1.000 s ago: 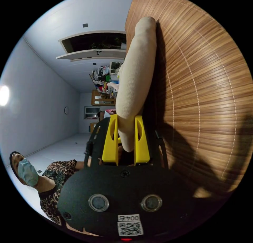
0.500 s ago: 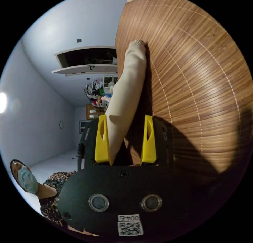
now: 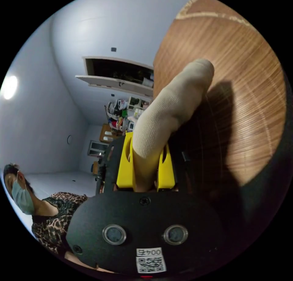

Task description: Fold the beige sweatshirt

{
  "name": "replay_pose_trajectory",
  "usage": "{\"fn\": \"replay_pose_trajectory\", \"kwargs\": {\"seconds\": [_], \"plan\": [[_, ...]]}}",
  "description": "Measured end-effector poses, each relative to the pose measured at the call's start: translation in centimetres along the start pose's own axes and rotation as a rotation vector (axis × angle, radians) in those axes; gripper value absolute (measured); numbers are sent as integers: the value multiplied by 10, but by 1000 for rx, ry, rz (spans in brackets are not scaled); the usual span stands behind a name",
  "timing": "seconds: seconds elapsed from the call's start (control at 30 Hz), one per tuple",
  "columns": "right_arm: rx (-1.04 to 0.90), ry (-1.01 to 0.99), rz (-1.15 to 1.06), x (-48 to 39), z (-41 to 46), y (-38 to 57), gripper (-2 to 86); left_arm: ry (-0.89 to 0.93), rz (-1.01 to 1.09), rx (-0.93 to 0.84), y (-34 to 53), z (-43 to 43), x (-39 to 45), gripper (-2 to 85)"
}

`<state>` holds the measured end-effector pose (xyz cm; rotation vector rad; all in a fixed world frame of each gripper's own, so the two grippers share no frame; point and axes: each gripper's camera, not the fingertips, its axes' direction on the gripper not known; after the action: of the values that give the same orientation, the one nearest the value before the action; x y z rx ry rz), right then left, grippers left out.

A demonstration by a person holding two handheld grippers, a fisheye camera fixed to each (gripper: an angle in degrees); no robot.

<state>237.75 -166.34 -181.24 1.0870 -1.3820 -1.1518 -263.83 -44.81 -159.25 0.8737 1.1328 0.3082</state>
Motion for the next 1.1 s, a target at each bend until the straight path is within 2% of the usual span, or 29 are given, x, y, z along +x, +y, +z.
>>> {"fn": "replay_pose_trajectory", "kwargs": {"seconds": [0.2, 0.37, 0.5, 0.6, 0.67, 0.73, 0.77, 0.83, 0.93, 1.0, 1.1], "plan": [[280, 146, -125, -123, -155, 106, 119, 177, 297, -268, -5, 70, 97, 80], [472, 421, -163, -228, -286, 225, 119, 353, 504, -507, 18, 169, 173, 80], [585, 576, -154, -289, -350, 312, 120, 443, 648, -626, 55, 225, 227, 87], [631, 648, -72, -309, -388, 391, 121, 496, 660, -913, 101, 273, 237, 103], [645, 685, 125, -277, -408, 454, 123, 525, 580, -1034, 117, 288, 218, 100], [676, 697, 354, -226, -417, 502, 124, 561, 517, -980, 104, 287, 206, 93], [670, 716, 504, -189, -416, 529, 124, 533, 524, -912, 93, 281, 202, 89], [652, 751, 645, -148, -405, 560, 124, 447, 568, -821, 82, 270, 197, 85], [856, 603, 590, -150, -408, 599, 128, 403, 536, -732, 69, 259, 177, 80], [807, 628, 586, -162, -409, 598, 132, 396, 489, -675, 61, 252, 159, 79], [678, 814, 624, -195, -406, 591, 132, 298, 468, -494, 49, 225, 130, 79]]}}
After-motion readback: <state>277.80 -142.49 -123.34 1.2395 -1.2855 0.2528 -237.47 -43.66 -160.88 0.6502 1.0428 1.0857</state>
